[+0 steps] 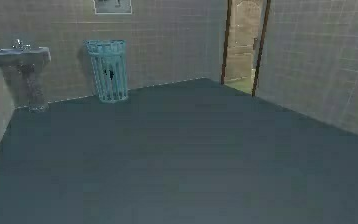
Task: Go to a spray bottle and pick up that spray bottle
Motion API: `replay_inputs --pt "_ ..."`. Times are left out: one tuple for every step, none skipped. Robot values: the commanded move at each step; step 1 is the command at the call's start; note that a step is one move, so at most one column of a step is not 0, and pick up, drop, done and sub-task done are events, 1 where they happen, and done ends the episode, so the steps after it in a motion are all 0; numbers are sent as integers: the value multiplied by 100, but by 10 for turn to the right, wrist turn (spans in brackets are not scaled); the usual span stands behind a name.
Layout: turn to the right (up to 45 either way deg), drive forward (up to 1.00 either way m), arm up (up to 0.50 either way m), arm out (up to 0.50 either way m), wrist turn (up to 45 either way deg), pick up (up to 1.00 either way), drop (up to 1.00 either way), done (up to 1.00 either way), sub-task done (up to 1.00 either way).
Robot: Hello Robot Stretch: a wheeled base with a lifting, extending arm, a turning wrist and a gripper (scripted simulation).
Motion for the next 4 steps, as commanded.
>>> replay_inputs --pt "450 0 0 0 0 0 0 0 0" --pt "450 0 0 0 0 0 0 0 0" --pt "450 0 0 0 0 0 0 0 0" --pt "150 0 0 0 0 0 0 0 0"
